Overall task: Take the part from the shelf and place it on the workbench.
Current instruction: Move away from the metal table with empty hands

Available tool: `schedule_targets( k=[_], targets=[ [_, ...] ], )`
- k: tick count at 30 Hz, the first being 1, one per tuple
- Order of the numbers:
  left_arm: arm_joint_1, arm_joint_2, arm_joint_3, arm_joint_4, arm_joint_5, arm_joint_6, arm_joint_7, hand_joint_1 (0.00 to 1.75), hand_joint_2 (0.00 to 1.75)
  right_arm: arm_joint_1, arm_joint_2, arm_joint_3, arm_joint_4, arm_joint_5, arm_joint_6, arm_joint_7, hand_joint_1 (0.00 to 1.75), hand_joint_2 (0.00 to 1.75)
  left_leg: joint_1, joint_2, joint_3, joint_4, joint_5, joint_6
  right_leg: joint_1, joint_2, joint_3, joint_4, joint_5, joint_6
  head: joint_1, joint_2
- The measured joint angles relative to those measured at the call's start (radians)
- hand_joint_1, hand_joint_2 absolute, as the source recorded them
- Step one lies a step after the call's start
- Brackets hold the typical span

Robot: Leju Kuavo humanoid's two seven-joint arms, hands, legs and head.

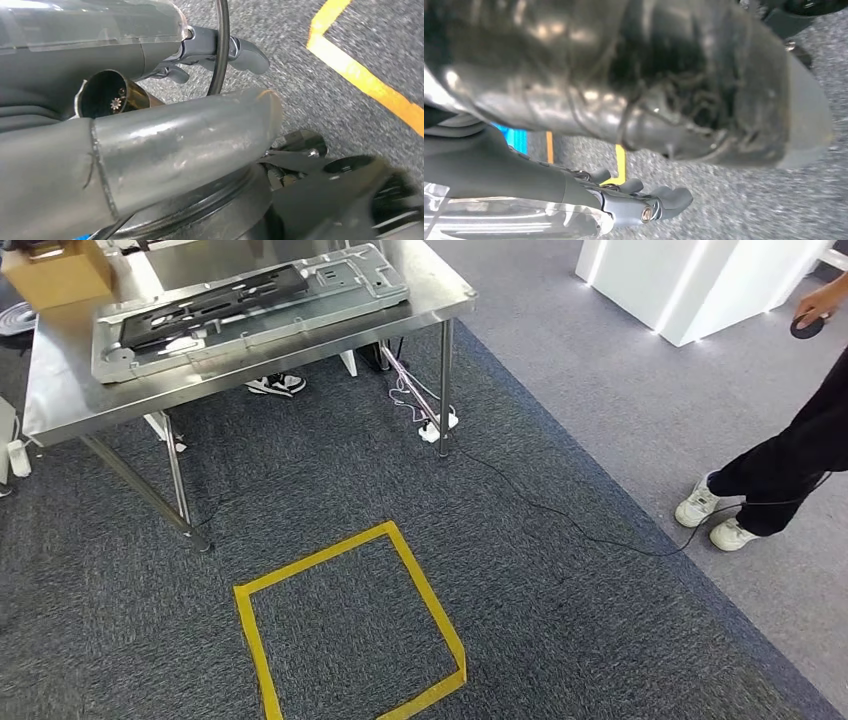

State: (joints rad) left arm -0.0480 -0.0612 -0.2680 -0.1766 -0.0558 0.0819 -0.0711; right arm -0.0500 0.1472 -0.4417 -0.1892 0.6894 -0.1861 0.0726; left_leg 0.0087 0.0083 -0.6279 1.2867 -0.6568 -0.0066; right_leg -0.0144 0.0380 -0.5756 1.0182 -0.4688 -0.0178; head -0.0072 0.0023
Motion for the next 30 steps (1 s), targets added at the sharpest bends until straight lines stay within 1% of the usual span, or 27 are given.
schedule_targets(
  k=[1,2,3,4,5,6,8,9,10,12,13,14,15,16,17,18,19,20,21,23,24,25,26,27,28,29,30],
  targets=[
    [0.000,-0.002,0.002,0.000,0.001,0.001,-0.002,0.00,0.00,0.001,0.000,0.000,0.000,0.002,0.001,0.002,0.00,0.00,0.000,-0.002,0.013,-0.030,0.028,0.002,0.000,0.014,-0.001,0.002,0.001,0.001,0.000,0.000],
    [0.000,-0.004,0.005,0.000,0.002,0.002,-0.003,0.00,0.00,0.001,-0.001,0.000,0.000,0.003,0.002,0.004,0.00,0.00,0.001,-0.010,0.042,-0.091,0.068,0.005,0.000,0.028,0.000,0.003,0.001,0.002,0.000,0.000],
    [-0.001,-0.004,0.007,0.000,0.002,0.002,-0.004,0.00,0.00,0.001,-0.001,0.000,0.000,0.004,0.002,0.005,0.00,0.00,0.001,-0.032,0.076,-0.165,0.102,0.011,-0.002,0.041,0.001,0.003,0.003,0.005,0.000,0.000],
    [-0.001,-0.005,0.009,0.000,0.003,0.003,-0.004,0.00,0.00,0.000,-0.001,0.000,0.000,0.005,0.003,0.006,0.00,0.00,0.000,-0.052,0.103,-0.229,0.127,0.017,-0.003,0.054,0.000,0.003,0.005,0.010,0.000,0.000],
    [-0.002,-0.005,0.011,0.000,0.003,0.003,-0.004,0.00,0.00,-0.001,-0.001,0.000,0.000,0.005,0.003,0.007,0.00,0.00,-0.002,-0.069,0.120,-0.268,0.139,0.023,-0.005,0.064,-0.001,0.001,0.008,0.016,0.000,0.000],
    [-0.005,-0.005,0.013,0.000,0.003,0.003,-0.004,0.00,0.00,-0.001,0.000,0.000,0.000,0.006,0.003,0.007,0.00,0.00,-0.005,-0.078,0.126,-0.287,0.141,0.029,-0.008,0.073,-0.003,-0.003,0.012,0.025,0.000,0.000],
    [-0.011,-0.007,0.016,0.000,0.003,0.003,-0.005,0.00,0.00,0.002,0.000,0.000,0.001,0.006,0.004,0.008,0.00,0.00,-0.007,-0.062,0.129,-0.301,0.152,0.041,-0.010,0.086,-0.005,-0.011,0.021,0.040,0.000,0.000],
    [-0.012,-0.008,0.016,0.000,0.003,0.003,-0.005,0.00,0.00,0.003,-0.001,0.000,0.001,0.006,0.004,0.008,0.00,0.00,-0.005,-0.051,0.133,-0.313,0.160,0.048,-0.008,0.072,-0.008,-0.008,0.019,0.044,0.001,0.000],
    [-0.012,-0.010,0.017,0.000,0.004,0.003,-0.005,0.00,0.00,0.003,-0.002,0.000,0.001,0.007,0.004,0.009,0.00,0.00,-0.002,-0.038,0.136,-0.324,0.170,0.055,-0.006,0.047,-0.018,0.012,0.004,0.046,0.001,0.000],
    [-0.008,-0.013,0.019,0.000,0.009,0.003,-0.007,0.00,0.00,0.001,-0.004,0.000,0.002,0.009,0.004,0.011,0.00,0.00,-0.001,-0.008,0.138,-0.338,0.182,0.063,-0.002,-0.010,-0.065,0.113,-0.061,0.047,0.001,0.000],
    [-0.007,-0.015,0.020,0.000,0.012,0.003,-0.008,0.00,0.00,0.000,-0.005,0.000,0.002,0.009,0.003,0.013,0.00,0.00,-0.001,0.008,0.135,-0.339,0.183,0.064,-0.003,-0.023,-0.095,0.180,-0.096,0.051,0.002,0.000],
    [-0.005,-0.016,0.022,0.000,0.013,0.003,-0.008,0.00,0.00,0.000,-0.006,0.000,0.002,0.009,0.003,0.013,0.00,0.00,-0.001,0.024,0.132,-0.338,0.183,0.063,-0.006,-0.026,-0.118,0.234,-0.118,0.055,0.002,0.000],
    [-0.004,-0.018,0.023,0.000,0.012,0.003,-0.008,0.00,0.00,0.000,-0.007,0.000,0.002,0.009,0.002,0.012,0.00,0.00,0.000,0.039,0.129,-0.336,0.183,0.062,-0.010,-0.029,-0.124,0.256,-0.121,0.060,0.002,0.000],
    [-0.004,-0.021,0.024,0.000,0.010,0.002,-0.006,0.00,0.00,0.002,-0.008,0.000,0.002,0.009,0.001,0.010,0.00,0.00,0.001,0.053,0.127,-0.334,0.182,0.059,-0.015,-0.034,-0.110,0.238,-0.107,0.065,0.002,0.000],
    [-0.005,-0.023,0.025,0.000,0.008,0.002,-0.003,0.00,0.00,0.003,-0.010,0.000,0.002,0.009,0.000,0.007,0.00,0.00,0.003,0.066,0.125,-0.330,0.179,0.055,-0.021,-0.044,-0.075,0.184,-0.081,0.071,0.002,0.000],
    [-0.005,-0.025,0.025,0.000,0.004,0.001,0.000,0.00,0.00,0.003,-0.010,0.000,0.002,0.009,-0.001,0.003,0.00,0.00,0.003,0.077,0.124,-0.322,0.175,0.047,-0.026,-0.069,-0.032,0.110,-0.056,0.077,0.002,0.000],
    [-0.005,-0.024,0.025,0.000,0.000,0.001,0.002,0.00,0.00,0.001,-0.010,0.000,0.001,0.009,-0.002,0.000,0.00,0.00,0.003,0.087,0.123,-0.312,0.168,0.037,-0.029,-0.094,0.003,0.049,-0.036,0.078,0.002,0.000],
    [-0.005,-0.022,0.025,0.000,-0.003,0.002,0.001,0.00,0.00,-0.001,-0.009,0.000,0.001,0.011,-0.002,-0.002,0.00,0.00,0.002,0.095,0.123,-0.303,0.160,0.026,-0.030,-0.111,0.023,0.013,-0.027,0.074,0.001,0.000],
    [-0.005,-0.020,0.025,0.000,-0.005,0.004,-0.002,0.00,0.00,-0.003,-0.008,0.000,0.001,0.013,-0.002,-0.003,0.00,0.00,0.000,0.104,0.124,-0.295,0.154,0.016,-0.029,-0.121,0.029,0.000,-0.024,0.066,0.000,0.000],
    [-0.007,-0.015,0.025,0.000,-0.006,0.010,-0.009,0.00,0.00,-0.003,-0.008,0.000,0.001,0.019,0.001,-0.002,0.00,0.00,0.004,0.123,0.130,-0.293,0.151,0.002,-0.022,-0.100,0.020,0.007,-0.021,0.045,-0.004,0.000],
    [-0.008,-0.011,0.026,0.000,-0.006,0.013,-0.014,0.00,0.00,-0.003,-0.008,0.000,0.001,0.021,0.003,-0.002,0.00,0.00,0.008,0.118,0.129,-0.287,0.145,-0.004,-0.021,-0.089,0.017,0.006,-0.017,0.036,-0.004,0.000],
    [-0.007,-0.006,0.026,0.000,-0.006,0.015,-0.017,0.00,0.00,-0.003,-0.007,0.000,0.001,0.023,0.005,-0.001,0.00,0.00,0.012,0.101,0.123,-0.268,0.127,-0.009,-0.020,-0.078,0.014,0.005,-0.013,0.027,-0.004,0.000],
    [-0.005,0.001,0.028,0.000,-0.005,0.015,-0.017,0.00,0.00,-0.004,-0.005,0.000,0.001,0.024,0.006,0.000,0.00,0.00,0.015,0.074,0.106,-0.229,0.097,-0.012,-0.019,-0.067,0.011,0.003,-0.008,0.020,-0.004,0.000],
    [-0.002,0.008,0.030,0.000,-0.004,0.015,-0.013,0.00,0.00,-0.004,-0.003,0.000,0.001,0.024,0.007,0.002,0.00,0.00,0.016,0.040,0.079,-0.167,0.057,-0.014,-0.018,-0.055,0.008,0.002,-0.005,0.014,-0.004,0.000],
    [0.002,0.015,0.032,0.000,-0.002,0.013,-0.003,0.00,0.00,-0.004,0.000,0.000,0.001,0.025,0.007,0.005,0.00,0.00,0.016,0.018,0.047,-0.097,0.021,-0.013,-0.014,-0.042,0.004,0.002,-0.003,0.011,-0.004,0.000],
    [0.005,0.021,0.034,0.000,-0.001,0.011,0.009,0.00,0.00,-0.003,0.004,0.000,0.001,0.025,0.007,0.007,0.00,0.00,0.014,0.007,0.018,-0.034,-0.002,-0.010,-0.010,-0.027,0.001,0.002,-0.001,0.009,-0.004,0.000],
    [0.008,0.026,0.036,0.000,0.001,0.009,0.021,0.00,0.00,-0.002,0.007,0.000,0.001,0.024,0.007,0.008,0.00,0.00,0.012,0.001,-0.001,0.001,-0.005,-0.005,-0.006,-0.011,-0.001,0.003,-0.001,0.007,-0.004,0.000]
  ],
)
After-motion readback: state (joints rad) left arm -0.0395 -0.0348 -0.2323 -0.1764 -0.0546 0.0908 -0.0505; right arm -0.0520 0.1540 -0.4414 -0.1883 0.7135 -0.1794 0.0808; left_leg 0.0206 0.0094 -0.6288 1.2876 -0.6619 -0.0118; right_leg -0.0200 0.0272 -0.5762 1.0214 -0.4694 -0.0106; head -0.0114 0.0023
